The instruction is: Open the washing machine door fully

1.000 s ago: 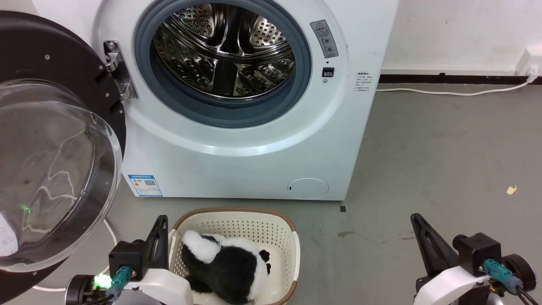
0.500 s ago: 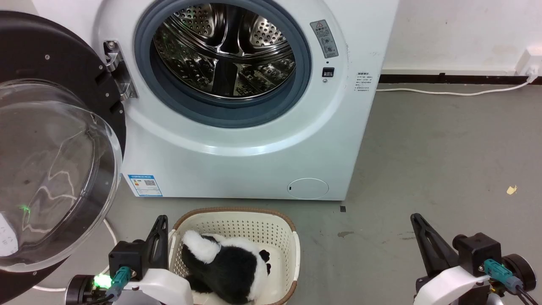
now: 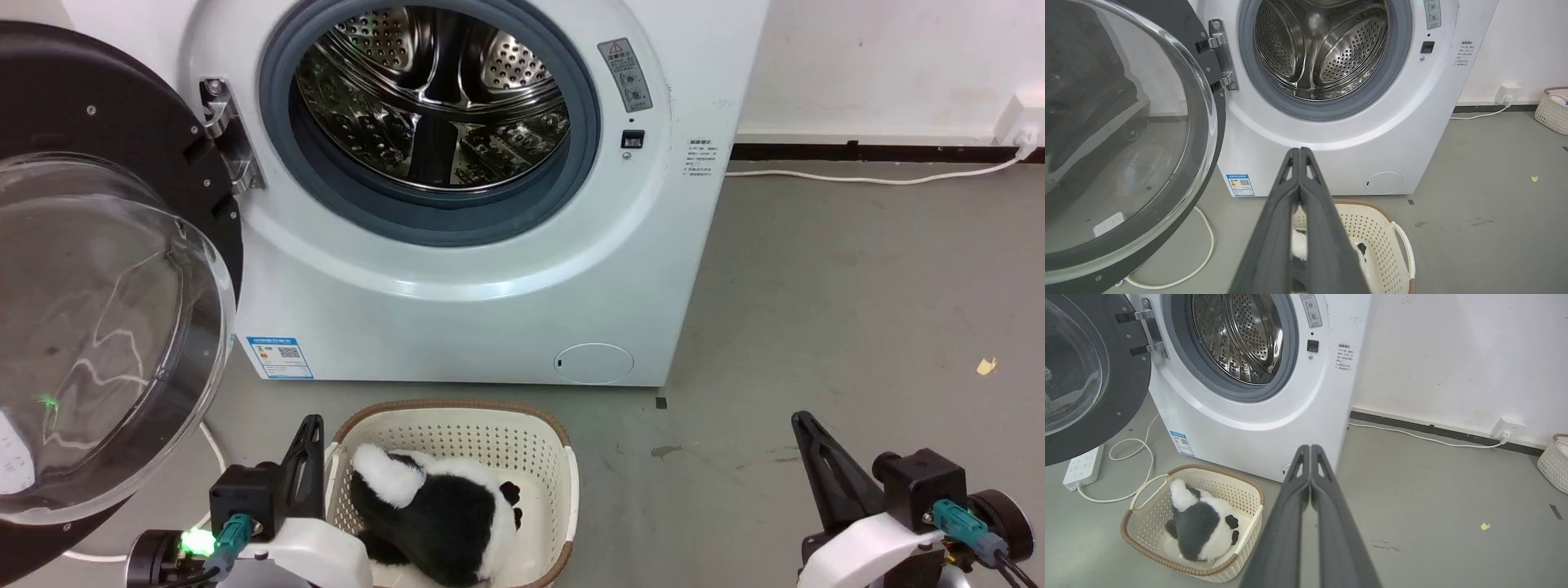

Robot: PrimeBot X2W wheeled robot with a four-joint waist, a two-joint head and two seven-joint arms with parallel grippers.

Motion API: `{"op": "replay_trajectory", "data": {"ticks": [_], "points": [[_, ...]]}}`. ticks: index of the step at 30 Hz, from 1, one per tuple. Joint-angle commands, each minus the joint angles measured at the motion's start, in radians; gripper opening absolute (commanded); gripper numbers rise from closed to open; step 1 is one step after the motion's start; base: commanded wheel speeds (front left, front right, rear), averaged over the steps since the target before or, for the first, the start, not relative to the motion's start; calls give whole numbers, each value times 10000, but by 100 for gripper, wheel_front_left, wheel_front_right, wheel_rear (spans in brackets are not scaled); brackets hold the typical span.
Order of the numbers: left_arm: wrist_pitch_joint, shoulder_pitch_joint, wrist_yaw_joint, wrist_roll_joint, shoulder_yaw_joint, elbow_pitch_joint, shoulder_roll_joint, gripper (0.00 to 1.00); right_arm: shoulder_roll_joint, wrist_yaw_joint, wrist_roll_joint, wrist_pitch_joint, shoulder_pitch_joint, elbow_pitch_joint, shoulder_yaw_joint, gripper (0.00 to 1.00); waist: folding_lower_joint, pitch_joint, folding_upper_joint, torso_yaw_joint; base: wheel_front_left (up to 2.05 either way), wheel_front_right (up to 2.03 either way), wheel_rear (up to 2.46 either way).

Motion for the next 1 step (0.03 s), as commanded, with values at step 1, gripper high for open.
{"op": "replay_trajectory", "data": {"ticks": [1], "points": [[3,-153,-43,91,-1,-37,6,0,40,8,-76,7,-119,-45,-9,0,0,0,0,0,0,0,0]]}}
